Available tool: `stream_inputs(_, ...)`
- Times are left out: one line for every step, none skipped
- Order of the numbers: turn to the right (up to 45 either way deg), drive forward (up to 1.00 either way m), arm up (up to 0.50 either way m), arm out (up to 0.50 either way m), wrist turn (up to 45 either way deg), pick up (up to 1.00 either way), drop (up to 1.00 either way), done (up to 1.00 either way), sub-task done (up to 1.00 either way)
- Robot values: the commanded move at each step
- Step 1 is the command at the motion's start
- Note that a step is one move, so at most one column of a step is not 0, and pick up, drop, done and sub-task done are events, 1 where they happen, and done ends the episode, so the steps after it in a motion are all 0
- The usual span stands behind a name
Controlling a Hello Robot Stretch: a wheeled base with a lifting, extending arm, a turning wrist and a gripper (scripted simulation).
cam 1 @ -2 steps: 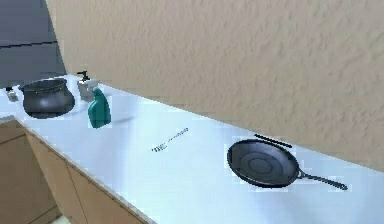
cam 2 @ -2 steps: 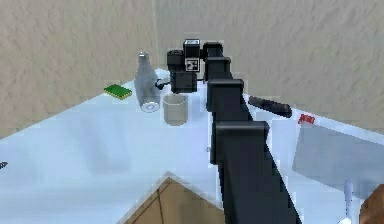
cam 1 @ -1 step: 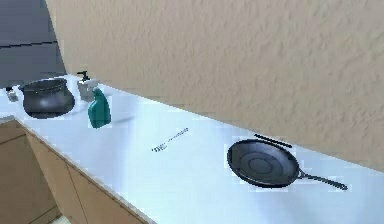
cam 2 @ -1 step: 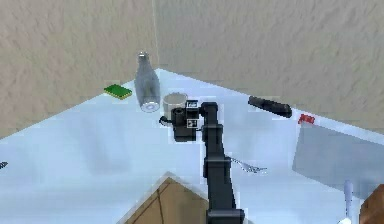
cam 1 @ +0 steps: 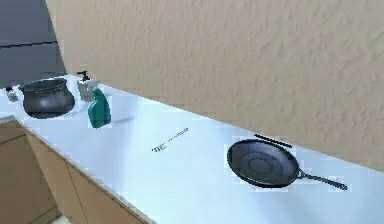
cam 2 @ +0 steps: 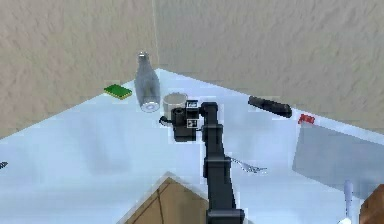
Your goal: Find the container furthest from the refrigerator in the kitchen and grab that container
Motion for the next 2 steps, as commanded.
stream_inputs(0.0,0.00,0.10,0.00,0.0,0.00,0.00,0.00,0.00)
stream_inputs(0.0,0.00,0.00,0.00,0.0,0.00,0.00,1.00,0.00)
